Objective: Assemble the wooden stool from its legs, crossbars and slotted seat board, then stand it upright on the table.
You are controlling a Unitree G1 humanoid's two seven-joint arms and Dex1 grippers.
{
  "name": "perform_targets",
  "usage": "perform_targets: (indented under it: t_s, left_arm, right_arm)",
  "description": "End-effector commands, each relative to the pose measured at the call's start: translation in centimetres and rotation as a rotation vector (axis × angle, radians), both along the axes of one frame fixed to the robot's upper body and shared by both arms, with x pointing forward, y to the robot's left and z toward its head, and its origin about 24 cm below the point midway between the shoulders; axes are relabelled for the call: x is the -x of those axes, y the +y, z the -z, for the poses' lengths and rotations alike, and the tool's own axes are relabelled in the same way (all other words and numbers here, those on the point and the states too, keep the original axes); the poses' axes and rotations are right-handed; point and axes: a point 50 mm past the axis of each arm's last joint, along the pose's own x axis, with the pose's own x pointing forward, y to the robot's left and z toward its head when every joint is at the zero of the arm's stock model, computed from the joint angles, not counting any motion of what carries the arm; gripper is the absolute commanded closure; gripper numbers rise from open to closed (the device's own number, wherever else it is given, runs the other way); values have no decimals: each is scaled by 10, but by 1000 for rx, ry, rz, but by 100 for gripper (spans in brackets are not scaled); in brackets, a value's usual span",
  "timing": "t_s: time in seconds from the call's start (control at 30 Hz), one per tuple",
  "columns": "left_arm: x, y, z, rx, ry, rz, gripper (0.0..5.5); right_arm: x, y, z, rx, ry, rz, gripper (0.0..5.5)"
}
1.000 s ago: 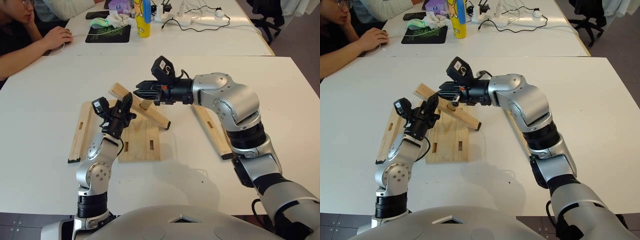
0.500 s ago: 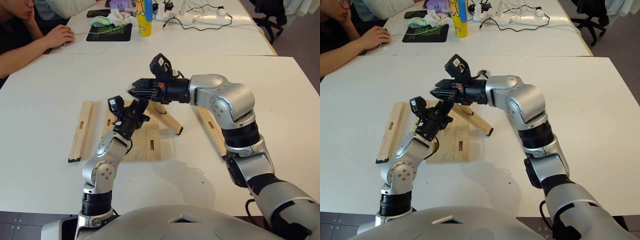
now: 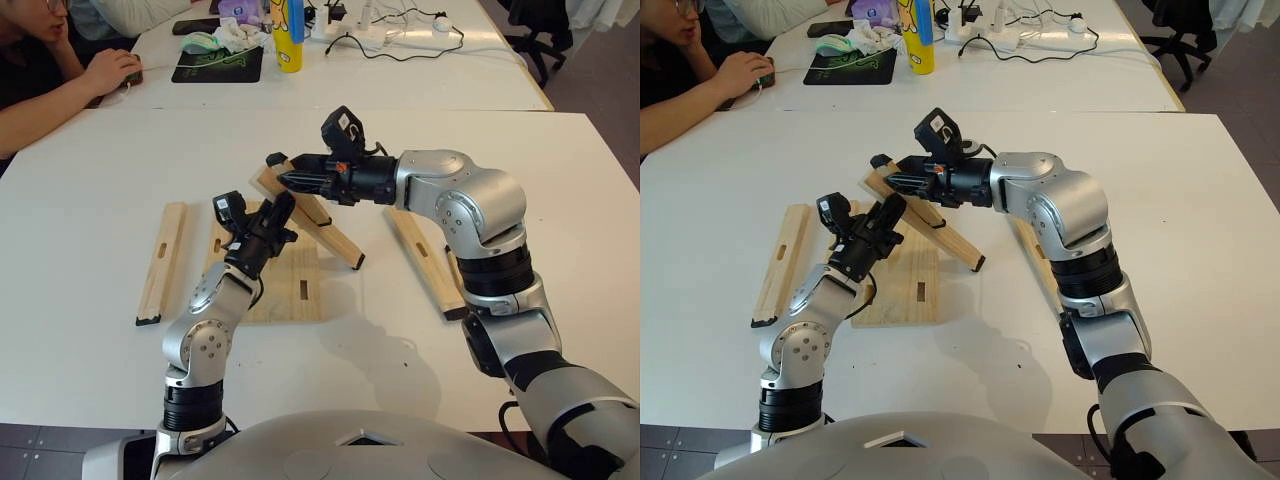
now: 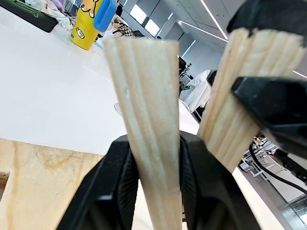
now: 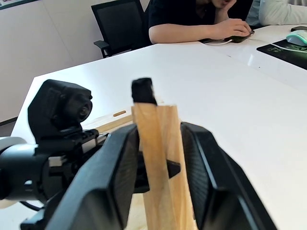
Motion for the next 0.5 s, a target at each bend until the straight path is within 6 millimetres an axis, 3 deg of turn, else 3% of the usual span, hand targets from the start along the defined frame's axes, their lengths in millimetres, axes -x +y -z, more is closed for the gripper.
perform_targets:
  t_s: [0.03,0.17,0.37,0.5]
  left_arm:
    - [2,3,6,-32,37,-13,444]
    - [3,3,6,-31,38,-13,444]
    - [3,3,7,-32,39,-15,444]
    - [1,6,5,40,47,-45,444]
  right_arm:
    - [1,2,-9,-16,-13,-7,457]
    - [3,3,-11,-20,-5,-24,507]
    - [3,2,-18,-47,-8,-24,507]
    - [-9,-12,-41,-191,-76,75,507]
